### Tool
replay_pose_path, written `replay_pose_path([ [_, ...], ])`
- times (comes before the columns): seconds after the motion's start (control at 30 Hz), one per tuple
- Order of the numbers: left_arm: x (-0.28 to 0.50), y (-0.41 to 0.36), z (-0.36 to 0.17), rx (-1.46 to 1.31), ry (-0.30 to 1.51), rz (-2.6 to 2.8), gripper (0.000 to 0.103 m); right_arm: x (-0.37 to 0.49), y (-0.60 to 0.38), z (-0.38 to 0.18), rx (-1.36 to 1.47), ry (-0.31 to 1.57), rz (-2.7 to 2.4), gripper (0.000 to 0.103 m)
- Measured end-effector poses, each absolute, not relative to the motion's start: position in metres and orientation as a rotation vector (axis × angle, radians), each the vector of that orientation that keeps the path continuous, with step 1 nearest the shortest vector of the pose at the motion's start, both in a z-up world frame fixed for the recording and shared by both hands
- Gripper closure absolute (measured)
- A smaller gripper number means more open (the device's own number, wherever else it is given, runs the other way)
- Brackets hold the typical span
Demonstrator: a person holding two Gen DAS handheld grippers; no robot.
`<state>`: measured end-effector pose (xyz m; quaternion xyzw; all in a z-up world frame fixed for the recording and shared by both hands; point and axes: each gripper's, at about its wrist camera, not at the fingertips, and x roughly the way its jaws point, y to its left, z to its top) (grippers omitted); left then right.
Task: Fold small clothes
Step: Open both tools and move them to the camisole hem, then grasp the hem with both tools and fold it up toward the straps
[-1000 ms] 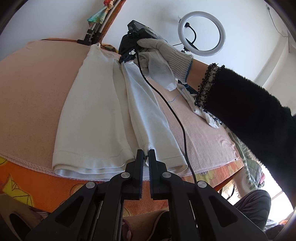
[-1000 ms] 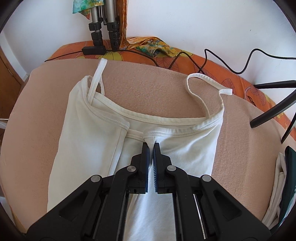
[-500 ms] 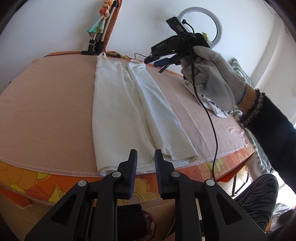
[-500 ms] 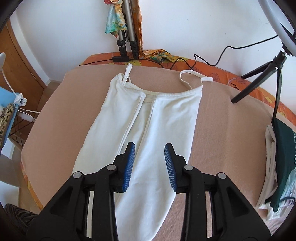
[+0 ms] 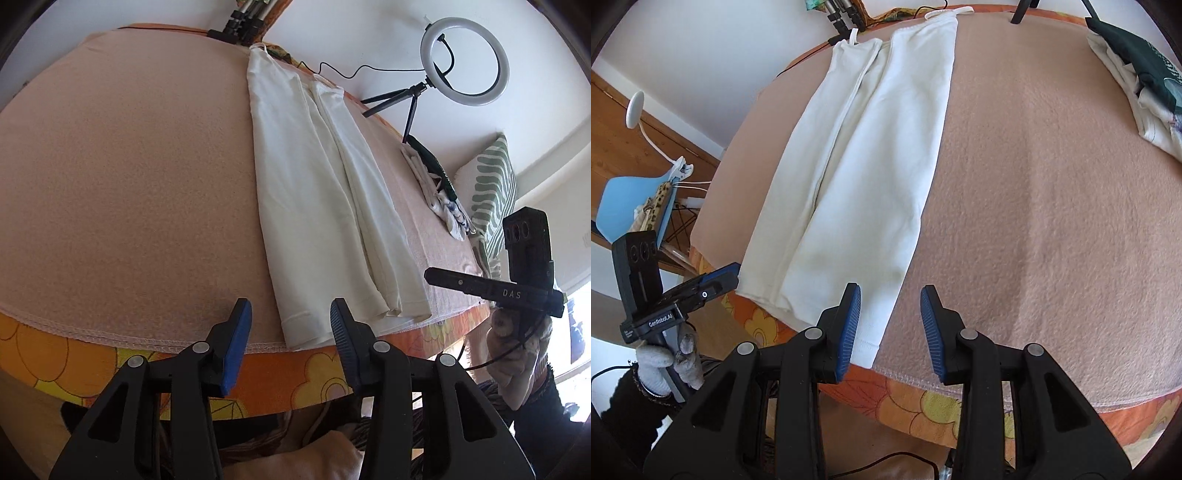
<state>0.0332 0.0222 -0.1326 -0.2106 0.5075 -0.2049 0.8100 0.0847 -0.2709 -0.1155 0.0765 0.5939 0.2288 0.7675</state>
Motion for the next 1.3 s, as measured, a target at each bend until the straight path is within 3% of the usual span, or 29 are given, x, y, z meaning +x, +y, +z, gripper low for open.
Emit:
replay_pose_path([
  [0.2,0.031,0.019,-0.134,-0.523,1.095,-0.476,0.063,0.072,-0.273,-0.131,0.261,1.316,0.541,0.067],
  [0.23,0.032,0.018,-0.134,-0.513,1.092,-0.475,0.070,0.068,-0.273,-0.133,0.267,1.309,0.544,0.067],
  [0.27,0.031,0.015,-0.135,-0.503,1.095,-0.477,0.083,0.065,-0.272,-0.133,0.258,1.302,0.548,0.067],
  [0.3,0.033,0.015,-0.136,-0.496,1.098,-0.479,0.092,0.065,-0.270,-0.133,0.247,1.298,0.557,0.071],
  [0.33,0.033,0.014,-0.138,-0.493,1.095,-0.476,0.092,0.064,-0.269,-0.133,0.245,1.299,0.567,0.083],
  [0.4,0.035,0.016,-0.139,-0.497,1.087,-0.471,0.097,0.066,-0.266,-0.138,0.254,1.310,0.569,0.093],
  [0.53,0.028,0.018,-0.131,-0.478,1.054,-0.476,0.099,0.063,-0.274,-0.136,0.294,1.296,0.575,0.097],
  [1.3,-0.022,0.010,-0.118,-0.410,1.057,-0.521,0.099,0.022,-0.293,-0.145,0.341,1.332,0.617,0.097],
])
